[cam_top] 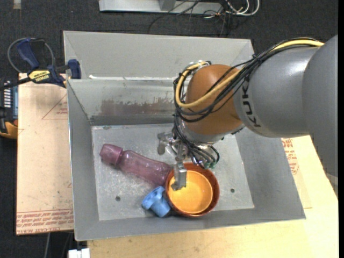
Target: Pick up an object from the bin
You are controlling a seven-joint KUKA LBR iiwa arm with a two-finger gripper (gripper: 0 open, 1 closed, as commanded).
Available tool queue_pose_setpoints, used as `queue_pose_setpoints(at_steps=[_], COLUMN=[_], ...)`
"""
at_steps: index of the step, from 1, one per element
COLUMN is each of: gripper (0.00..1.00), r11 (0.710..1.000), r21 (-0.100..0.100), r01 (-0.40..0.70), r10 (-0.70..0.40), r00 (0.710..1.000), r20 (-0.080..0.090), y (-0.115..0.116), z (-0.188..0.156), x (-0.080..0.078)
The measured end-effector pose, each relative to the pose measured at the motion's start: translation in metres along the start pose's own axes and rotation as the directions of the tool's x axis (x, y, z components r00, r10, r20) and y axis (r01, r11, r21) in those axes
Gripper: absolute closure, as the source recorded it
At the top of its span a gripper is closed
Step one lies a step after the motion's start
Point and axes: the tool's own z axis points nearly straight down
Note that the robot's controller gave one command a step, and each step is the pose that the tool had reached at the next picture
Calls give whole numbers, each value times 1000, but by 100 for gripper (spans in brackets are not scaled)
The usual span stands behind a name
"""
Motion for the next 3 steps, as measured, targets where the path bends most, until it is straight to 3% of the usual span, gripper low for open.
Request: queue_pose_setpoints(at_steps=[1,2,3], gripper=[0,0,100], r11=[999,997,999], r21=[-4,-2,-6], r01=[42,-83,31], r10=[-42,83,-31], r00=[999,997,999], r20=[-17,7,-16], y=[-13,9,-11], z=[61,63,57], x=[8,-25,4])
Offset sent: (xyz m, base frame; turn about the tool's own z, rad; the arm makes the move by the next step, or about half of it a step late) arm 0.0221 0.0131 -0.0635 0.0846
